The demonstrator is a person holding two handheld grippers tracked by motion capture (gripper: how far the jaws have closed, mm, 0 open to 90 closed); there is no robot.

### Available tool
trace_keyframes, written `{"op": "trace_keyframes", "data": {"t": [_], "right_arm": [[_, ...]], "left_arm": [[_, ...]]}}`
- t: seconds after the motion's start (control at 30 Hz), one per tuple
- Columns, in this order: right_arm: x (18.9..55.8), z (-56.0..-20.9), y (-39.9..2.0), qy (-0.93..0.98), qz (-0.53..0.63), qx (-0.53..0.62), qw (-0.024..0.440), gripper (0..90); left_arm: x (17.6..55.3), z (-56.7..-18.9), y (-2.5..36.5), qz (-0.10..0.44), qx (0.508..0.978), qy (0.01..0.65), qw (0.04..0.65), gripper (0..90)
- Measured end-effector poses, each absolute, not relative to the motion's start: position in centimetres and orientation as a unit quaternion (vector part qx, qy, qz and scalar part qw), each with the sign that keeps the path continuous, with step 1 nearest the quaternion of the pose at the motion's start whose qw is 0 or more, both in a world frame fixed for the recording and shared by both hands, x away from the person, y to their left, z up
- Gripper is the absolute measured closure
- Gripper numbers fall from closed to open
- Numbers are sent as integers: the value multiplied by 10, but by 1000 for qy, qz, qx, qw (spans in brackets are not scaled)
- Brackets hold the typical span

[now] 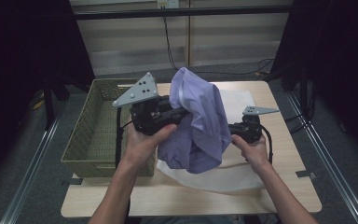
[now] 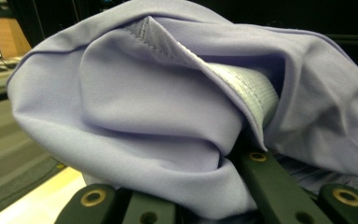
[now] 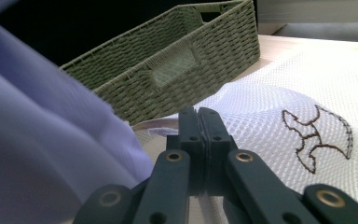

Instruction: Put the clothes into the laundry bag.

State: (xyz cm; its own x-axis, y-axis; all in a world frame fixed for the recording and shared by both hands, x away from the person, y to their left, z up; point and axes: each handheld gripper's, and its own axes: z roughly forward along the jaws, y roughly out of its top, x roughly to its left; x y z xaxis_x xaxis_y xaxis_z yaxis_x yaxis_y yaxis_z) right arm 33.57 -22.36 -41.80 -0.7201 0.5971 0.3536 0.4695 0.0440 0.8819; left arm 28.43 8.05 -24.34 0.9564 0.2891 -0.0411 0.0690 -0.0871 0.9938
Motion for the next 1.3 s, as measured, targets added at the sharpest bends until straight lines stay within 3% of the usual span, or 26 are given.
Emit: {"op": "trace_keyframes", "data": {"t": [0.67, 1.07, 1.3], "right_arm": [[334, -416, -231, 715, 588, 374, 52, 892], [335, -419, -231, 715, 588, 376, 43, 892], [336, -421, -231, 717, 585, 376, 43, 892]], "left_arm": [[308, -300, 37, 36, 754, 128, 643, 821], [315, -330, 17, 37, 767, 131, 627, 822], [319, -331, 2, 31, 776, 125, 617, 822]]}}
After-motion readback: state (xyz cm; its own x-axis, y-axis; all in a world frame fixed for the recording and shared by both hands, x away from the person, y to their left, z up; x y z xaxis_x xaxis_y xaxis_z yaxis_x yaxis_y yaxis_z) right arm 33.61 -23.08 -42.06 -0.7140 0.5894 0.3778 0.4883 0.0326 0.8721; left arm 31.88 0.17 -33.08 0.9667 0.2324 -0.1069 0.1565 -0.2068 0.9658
